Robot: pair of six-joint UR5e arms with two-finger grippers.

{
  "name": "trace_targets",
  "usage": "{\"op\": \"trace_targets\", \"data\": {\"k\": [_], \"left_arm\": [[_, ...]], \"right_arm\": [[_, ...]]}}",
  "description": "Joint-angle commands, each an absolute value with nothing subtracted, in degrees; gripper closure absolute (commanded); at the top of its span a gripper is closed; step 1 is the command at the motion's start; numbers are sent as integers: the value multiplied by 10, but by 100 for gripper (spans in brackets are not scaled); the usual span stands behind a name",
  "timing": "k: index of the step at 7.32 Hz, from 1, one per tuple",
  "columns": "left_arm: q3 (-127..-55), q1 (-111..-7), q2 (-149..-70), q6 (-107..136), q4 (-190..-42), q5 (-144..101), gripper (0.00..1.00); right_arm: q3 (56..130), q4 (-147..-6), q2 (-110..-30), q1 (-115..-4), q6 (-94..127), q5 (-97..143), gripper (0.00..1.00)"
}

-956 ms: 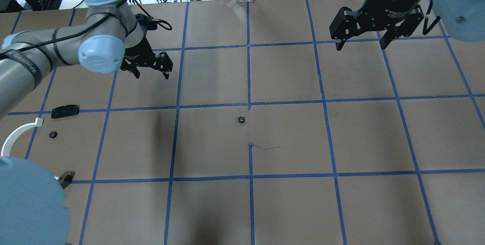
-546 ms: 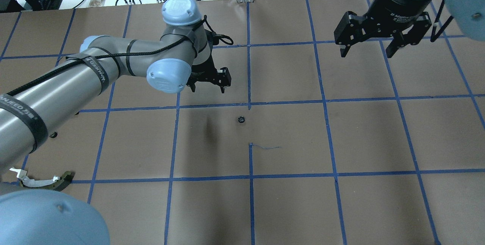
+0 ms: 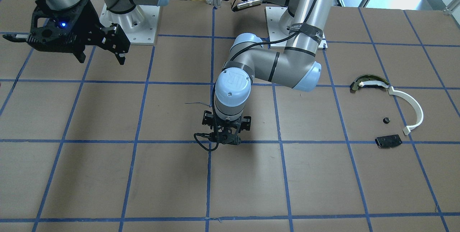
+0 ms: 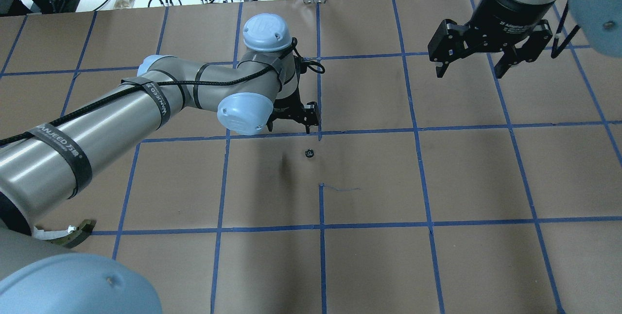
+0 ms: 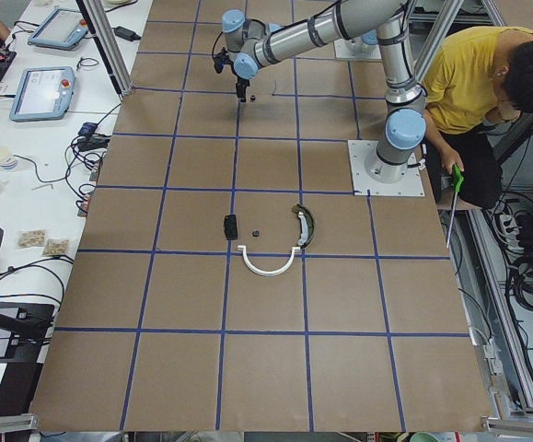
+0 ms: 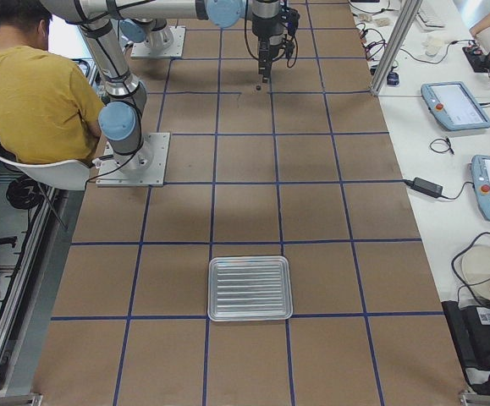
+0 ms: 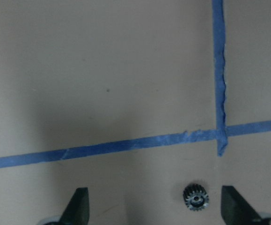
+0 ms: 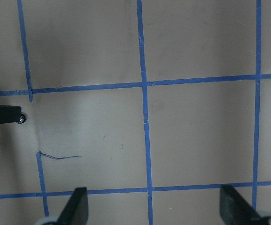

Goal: Place bearing gear from tray to pile

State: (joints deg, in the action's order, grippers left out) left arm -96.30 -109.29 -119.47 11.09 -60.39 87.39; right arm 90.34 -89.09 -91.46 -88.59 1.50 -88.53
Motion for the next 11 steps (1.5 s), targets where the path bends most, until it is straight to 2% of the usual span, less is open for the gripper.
{"op": "trace_targets", "data": {"k": [1, 3, 4, 5, 8, 11], "left_arm": [[-963, -1104, -1212, 114, -604, 870, 2], [-963, -1104, -1223, 113, -605, 872, 3], [-963, -1104, -1223, 114, -605, 870, 10], [-963, -1104, -1223, 113, -604, 871, 25], [-962, -1104, -1224, 115, -603, 870, 100], [-962, -1104, -1223, 136, -604, 872, 100]], "right_arm": [[904, -890, -915, -886, 7, -886, 0], [911, -890, -916, -886, 7, -884, 0], [917, -890, -916, -887, 9, -877, 0], [921, -890, -917, -887, 8, -878, 0], [922, -891, -918, -889, 12, -876, 0], [922, -890, -917, -889, 12, -876, 0]]}}
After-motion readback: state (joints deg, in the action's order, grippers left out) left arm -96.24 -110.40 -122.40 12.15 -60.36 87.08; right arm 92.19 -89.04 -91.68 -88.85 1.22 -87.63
